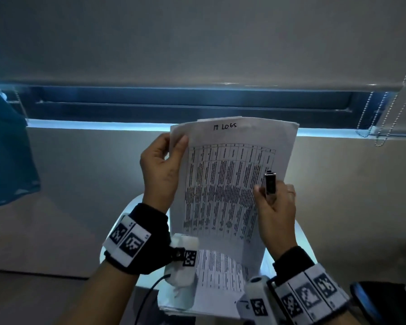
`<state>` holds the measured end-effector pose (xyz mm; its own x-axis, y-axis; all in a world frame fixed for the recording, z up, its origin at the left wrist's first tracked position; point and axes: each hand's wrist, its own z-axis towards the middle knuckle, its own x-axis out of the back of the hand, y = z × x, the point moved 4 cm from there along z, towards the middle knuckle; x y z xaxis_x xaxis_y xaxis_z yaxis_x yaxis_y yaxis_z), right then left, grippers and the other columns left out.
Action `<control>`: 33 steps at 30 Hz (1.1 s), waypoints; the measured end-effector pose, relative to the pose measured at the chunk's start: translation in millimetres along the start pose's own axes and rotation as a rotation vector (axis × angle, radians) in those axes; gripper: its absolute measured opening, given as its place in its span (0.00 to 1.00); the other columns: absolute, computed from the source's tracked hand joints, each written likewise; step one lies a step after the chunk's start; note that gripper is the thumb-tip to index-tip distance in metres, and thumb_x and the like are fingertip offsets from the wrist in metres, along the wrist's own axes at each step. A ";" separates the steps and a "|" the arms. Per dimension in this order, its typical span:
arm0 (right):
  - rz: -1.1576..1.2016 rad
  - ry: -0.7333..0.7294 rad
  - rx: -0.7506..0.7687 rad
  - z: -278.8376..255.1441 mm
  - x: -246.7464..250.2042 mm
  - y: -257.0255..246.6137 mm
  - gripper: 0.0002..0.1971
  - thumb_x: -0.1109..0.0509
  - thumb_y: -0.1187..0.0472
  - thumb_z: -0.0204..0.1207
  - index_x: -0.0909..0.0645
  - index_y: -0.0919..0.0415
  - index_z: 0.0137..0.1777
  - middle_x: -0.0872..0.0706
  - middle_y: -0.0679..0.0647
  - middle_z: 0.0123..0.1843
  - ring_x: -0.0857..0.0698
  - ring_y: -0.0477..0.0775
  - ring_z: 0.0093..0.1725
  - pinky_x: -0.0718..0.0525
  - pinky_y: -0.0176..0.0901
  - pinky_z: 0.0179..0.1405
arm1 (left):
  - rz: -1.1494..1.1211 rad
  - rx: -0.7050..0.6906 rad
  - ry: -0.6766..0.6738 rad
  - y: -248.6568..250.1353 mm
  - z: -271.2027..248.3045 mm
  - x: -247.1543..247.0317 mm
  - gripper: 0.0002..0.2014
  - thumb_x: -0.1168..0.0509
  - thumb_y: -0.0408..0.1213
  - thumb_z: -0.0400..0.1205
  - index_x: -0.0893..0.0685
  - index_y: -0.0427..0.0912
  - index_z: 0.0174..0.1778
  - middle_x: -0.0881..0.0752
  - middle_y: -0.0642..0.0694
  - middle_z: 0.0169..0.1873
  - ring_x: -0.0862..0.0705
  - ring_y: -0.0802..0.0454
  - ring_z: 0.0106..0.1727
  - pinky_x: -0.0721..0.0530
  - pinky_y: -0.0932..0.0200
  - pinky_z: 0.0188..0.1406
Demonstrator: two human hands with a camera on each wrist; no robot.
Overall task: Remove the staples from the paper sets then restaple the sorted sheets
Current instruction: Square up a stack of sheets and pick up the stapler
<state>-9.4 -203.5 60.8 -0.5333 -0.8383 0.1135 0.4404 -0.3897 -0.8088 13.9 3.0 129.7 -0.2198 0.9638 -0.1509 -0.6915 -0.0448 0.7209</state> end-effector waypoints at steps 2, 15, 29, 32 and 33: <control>0.077 0.114 0.041 5.5 8.2 -8.5 0.09 0.31 0.64 0.78 0.27 0.50 0.42 0.33 0.43 0.47 0.26 0.43 0.44 0.27 0.18 0.43 | 0.002 -0.008 0.023 1.8 -0.6 -0.7 0.07 0.33 0.46 0.76 0.16 0.46 0.39 0.15 0.48 0.35 0.17 0.53 0.39 0.16 0.54 0.39; 0.517 0.159 0.288 65.3 10.2 -143.8 0.13 0.36 0.48 0.76 0.27 0.52 0.32 0.23 0.41 0.27 0.23 0.38 0.28 0.23 0.30 0.30 | 0.009 -0.050 -0.004 22.4 -10.6 -13.3 0.08 0.34 0.48 0.76 0.16 0.47 0.42 0.13 0.50 0.38 0.16 0.55 0.42 0.17 0.55 0.44; -0.160 0.018 0.474 50.1 -35.1 -137.7 0.21 0.50 0.35 0.72 0.42 0.45 0.25 0.36 0.41 0.19 0.33 0.38 0.22 0.40 0.34 0.24 | 0.017 -0.102 0.009 31.0 -31.8 -36.2 0.07 0.35 0.39 0.79 0.16 0.39 0.41 0.15 0.47 0.35 0.20 0.63 0.38 0.24 0.73 0.41; -0.220 0.048 0.541 48.6 -35.5 -134.5 0.21 0.48 0.37 0.74 0.46 0.45 0.25 0.39 0.40 0.20 0.37 0.40 0.21 0.42 0.32 0.23 | 0.026 -0.103 0.019 34.4 -34.4 -39.5 0.08 0.36 0.40 0.79 0.17 0.39 0.40 0.16 0.47 0.34 0.21 0.64 0.36 0.25 0.76 0.39; -0.216 0.063 0.541 49.0 -35.1 -134.1 0.21 0.47 0.38 0.74 0.46 0.45 0.25 0.40 0.40 0.20 0.37 0.40 0.21 0.42 0.32 0.23 | 0.030 -0.100 0.024 34.5 -35.2 -40.0 0.06 0.35 0.38 0.79 0.17 0.40 0.40 0.16 0.47 0.34 0.21 0.64 0.36 0.25 0.76 0.38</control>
<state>-14.3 -140.5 193.5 -0.6865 -0.7004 0.1953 0.6143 -0.7023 -0.3598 -25.4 -46.3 136.8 -0.2565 0.9553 -0.1472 -0.7494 -0.1003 0.6545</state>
